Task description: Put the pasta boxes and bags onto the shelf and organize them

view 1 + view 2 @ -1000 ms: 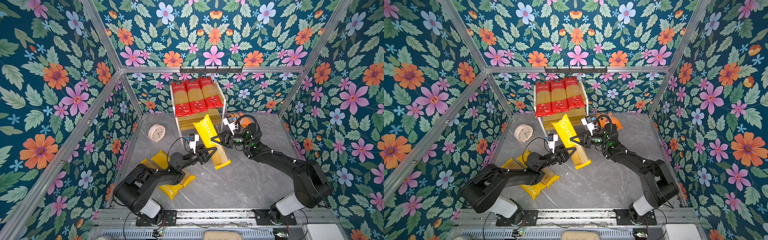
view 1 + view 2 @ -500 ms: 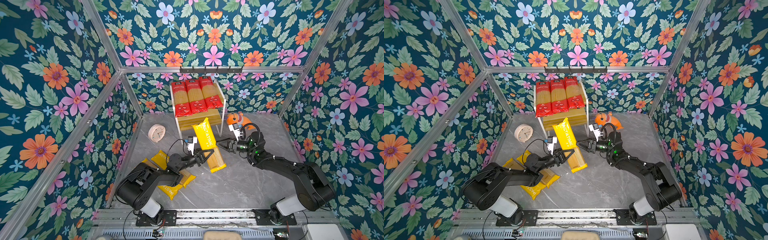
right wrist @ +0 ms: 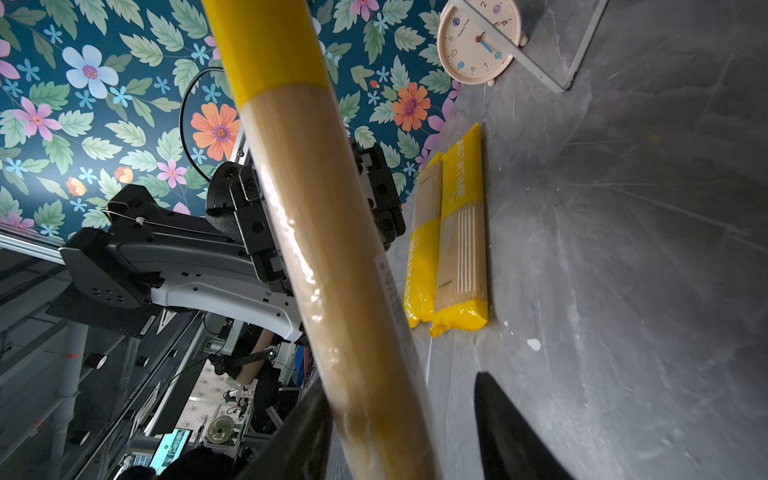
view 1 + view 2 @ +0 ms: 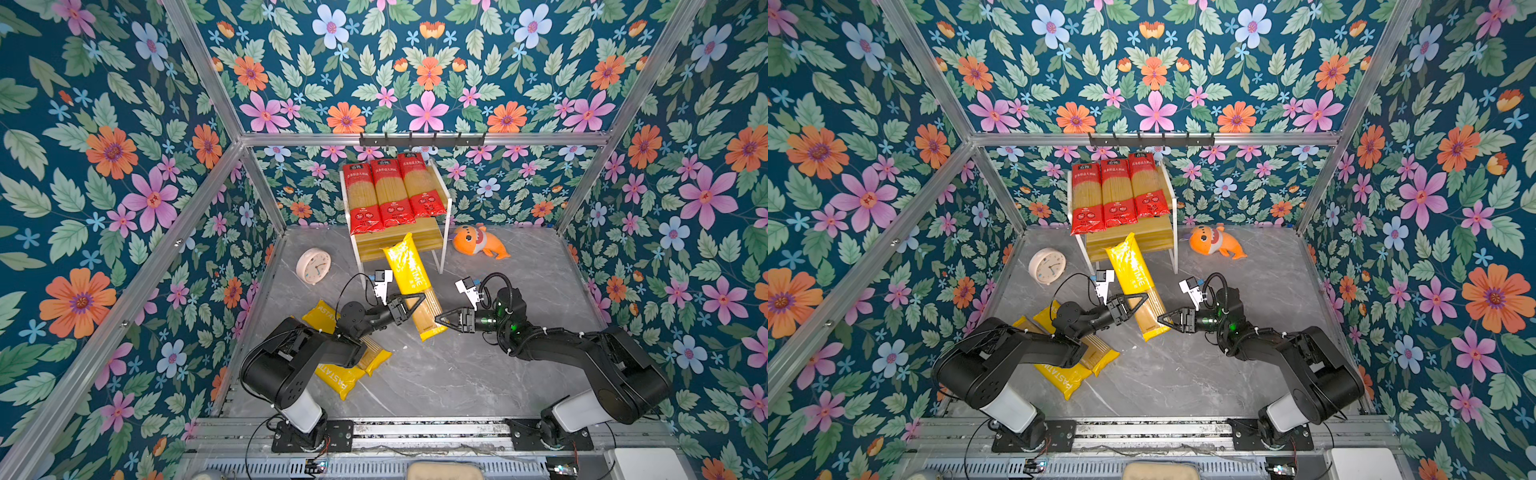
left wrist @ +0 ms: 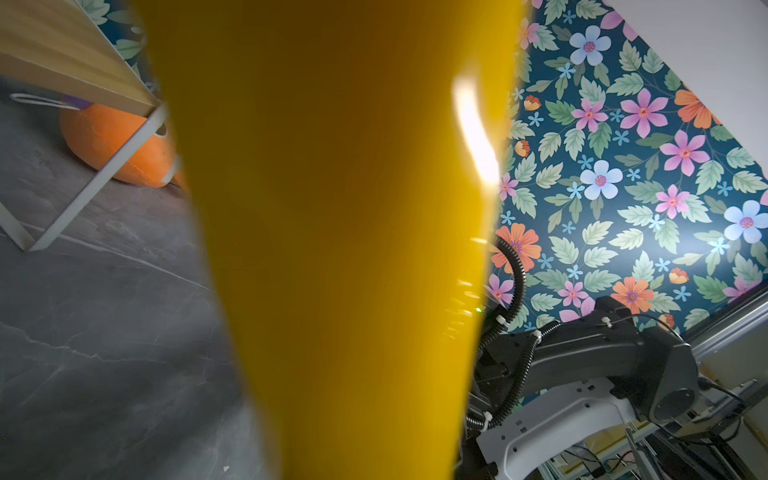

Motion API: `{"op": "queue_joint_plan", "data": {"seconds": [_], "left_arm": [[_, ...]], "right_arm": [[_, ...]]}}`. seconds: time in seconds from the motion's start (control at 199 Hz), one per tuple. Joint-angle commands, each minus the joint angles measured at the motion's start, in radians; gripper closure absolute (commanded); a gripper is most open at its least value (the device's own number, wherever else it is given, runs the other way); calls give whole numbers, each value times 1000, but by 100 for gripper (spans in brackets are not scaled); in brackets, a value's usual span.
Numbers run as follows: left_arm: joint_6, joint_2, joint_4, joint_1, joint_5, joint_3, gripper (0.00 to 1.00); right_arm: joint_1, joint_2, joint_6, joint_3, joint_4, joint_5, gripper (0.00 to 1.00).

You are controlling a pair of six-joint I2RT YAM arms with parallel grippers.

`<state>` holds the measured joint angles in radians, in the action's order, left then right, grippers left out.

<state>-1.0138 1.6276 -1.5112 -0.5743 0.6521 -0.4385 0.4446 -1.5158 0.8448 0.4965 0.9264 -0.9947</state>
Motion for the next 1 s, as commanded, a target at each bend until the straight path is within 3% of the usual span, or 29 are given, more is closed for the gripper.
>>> {"op": "queue_joint_plan", "data": {"seconds": [0.0, 0.196, 0.291, 0.486, 0.647, 0.857, 0.998], "left_arm": [[-3, -5, -162, 4, 3, -12, 86], [-46, 25, -156, 25, -29, -21, 75], [-66, 48, -161, 28, -32, -25, 68], [-87, 45, -161, 48, -55, 31, 54], [-83, -2, -145, 77, -79, 120, 50], [6, -138, 12, 80, -134, 223, 48], [102, -286, 241, 85, -198, 252, 48]], "right_arm": [[8, -28, 8, 23, 63, -26, 53], [9, -88, 94, 26, 213, -26, 82], [9, -108, 147, 25, 278, -5, 88], [5, -109, 187, 49, 307, 56, 95], [6, -99, 190, 127, 179, 126, 97], [11, -176, 218, 267, 114, 184, 100], [29, -258, 297, 380, 61, 248, 100]]}}
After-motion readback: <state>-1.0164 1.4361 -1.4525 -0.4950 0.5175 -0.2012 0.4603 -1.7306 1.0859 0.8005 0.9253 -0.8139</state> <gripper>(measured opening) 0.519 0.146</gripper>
